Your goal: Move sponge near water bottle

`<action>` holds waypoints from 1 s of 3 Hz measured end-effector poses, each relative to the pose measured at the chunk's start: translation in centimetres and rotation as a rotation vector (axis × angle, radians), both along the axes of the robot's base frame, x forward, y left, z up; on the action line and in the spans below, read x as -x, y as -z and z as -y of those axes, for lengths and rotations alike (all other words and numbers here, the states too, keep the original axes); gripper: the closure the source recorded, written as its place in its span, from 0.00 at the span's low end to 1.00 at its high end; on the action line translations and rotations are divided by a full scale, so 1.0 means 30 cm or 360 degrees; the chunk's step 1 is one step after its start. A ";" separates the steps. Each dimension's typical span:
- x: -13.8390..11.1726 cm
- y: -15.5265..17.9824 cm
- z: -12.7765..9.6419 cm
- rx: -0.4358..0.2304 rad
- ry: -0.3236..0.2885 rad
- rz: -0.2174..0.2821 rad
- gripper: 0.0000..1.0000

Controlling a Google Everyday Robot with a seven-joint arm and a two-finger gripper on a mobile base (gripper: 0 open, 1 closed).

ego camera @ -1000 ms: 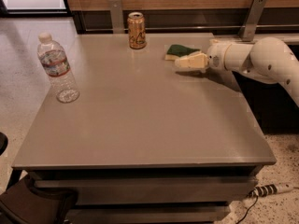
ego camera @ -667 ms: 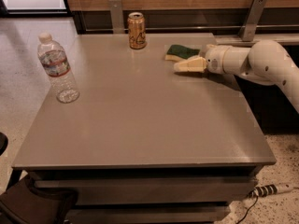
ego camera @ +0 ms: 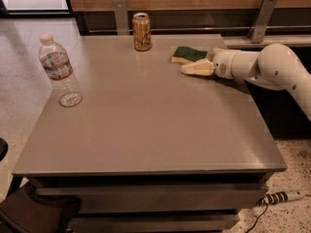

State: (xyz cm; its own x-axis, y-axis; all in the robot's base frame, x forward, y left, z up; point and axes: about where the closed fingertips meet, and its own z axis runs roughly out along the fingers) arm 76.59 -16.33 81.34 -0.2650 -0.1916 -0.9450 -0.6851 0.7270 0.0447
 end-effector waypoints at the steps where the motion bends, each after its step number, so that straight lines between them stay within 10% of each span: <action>1: -0.002 0.004 -0.013 -0.0002 -0.0009 -0.0003 0.48; 3: -0.002 -0.003 -0.014 -0.0002 -0.0009 -0.0003 0.95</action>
Offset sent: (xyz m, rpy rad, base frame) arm 0.0003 0.0025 -0.0008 0.0007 0.0011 0.0035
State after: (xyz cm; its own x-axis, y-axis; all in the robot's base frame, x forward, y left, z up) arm 76.64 -15.92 81.44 -0.2657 -0.1920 -0.9447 -0.6893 0.7230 0.0469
